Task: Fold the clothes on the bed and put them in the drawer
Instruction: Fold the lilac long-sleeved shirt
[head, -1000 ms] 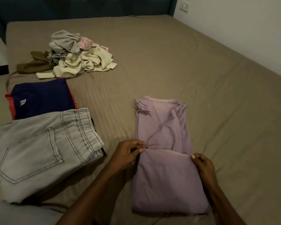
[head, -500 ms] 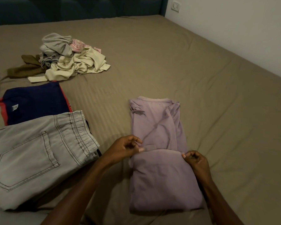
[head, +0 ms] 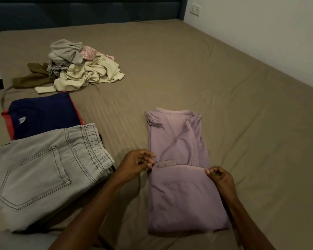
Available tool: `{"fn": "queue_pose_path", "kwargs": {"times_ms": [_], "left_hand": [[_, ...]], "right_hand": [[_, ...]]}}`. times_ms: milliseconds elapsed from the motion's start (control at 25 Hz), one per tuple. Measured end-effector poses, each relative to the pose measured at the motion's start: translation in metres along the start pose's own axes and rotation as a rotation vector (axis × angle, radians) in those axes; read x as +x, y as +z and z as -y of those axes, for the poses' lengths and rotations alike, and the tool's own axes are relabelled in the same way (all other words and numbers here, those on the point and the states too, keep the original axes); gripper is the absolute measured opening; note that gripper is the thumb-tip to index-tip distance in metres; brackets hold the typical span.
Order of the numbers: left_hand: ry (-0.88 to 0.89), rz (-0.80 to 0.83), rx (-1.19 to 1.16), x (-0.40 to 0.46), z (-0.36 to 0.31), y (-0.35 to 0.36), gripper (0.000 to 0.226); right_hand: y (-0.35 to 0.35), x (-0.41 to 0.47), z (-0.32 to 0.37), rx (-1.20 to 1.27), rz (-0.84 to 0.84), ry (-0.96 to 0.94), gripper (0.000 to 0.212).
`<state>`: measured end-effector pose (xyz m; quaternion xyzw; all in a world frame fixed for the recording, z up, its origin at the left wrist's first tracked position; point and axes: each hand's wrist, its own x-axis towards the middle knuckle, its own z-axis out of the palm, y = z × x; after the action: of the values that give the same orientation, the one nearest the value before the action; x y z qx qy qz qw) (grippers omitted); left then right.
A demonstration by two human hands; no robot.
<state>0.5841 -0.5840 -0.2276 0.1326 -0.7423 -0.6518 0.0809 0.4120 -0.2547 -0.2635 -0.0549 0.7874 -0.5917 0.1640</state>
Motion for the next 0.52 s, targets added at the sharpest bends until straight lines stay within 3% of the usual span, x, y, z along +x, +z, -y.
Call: {"fn": "queue_pose_path", "kwargs": {"times_ms": [80, 160, 240, 400, 520], "left_hand": [[0.165, -0.08, 0.287, -0.013, 0.008, 0.003, 0.049], [0.359, -0.055, 0.569, -0.04, 0.019, 0.01, 0.056], [0.472, 0.033, 0.723, -0.067, 0.03, 0.02, 0.065], [0.589, 0.178, 1.073, -0.085, 0.042, 0.036, 0.088], [0.589, 0.23, 1.256, -0.08, 0.047, 0.034, 0.091]], "right_hand": [[-0.008, -0.003, 0.003, 0.052, 0.032, 0.074, 0.018], [-0.021, -0.015, 0.009, 0.077, 0.125, 0.059, 0.036], [-0.034, -0.031, 0.016, -0.023, 0.229, -0.121, 0.051], [-0.067, -0.042, 0.008, -0.726, 0.305, -0.646, 0.055], [-0.076, -0.036, 0.001, -0.963, 0.448, -0.89, 0.061]]}}
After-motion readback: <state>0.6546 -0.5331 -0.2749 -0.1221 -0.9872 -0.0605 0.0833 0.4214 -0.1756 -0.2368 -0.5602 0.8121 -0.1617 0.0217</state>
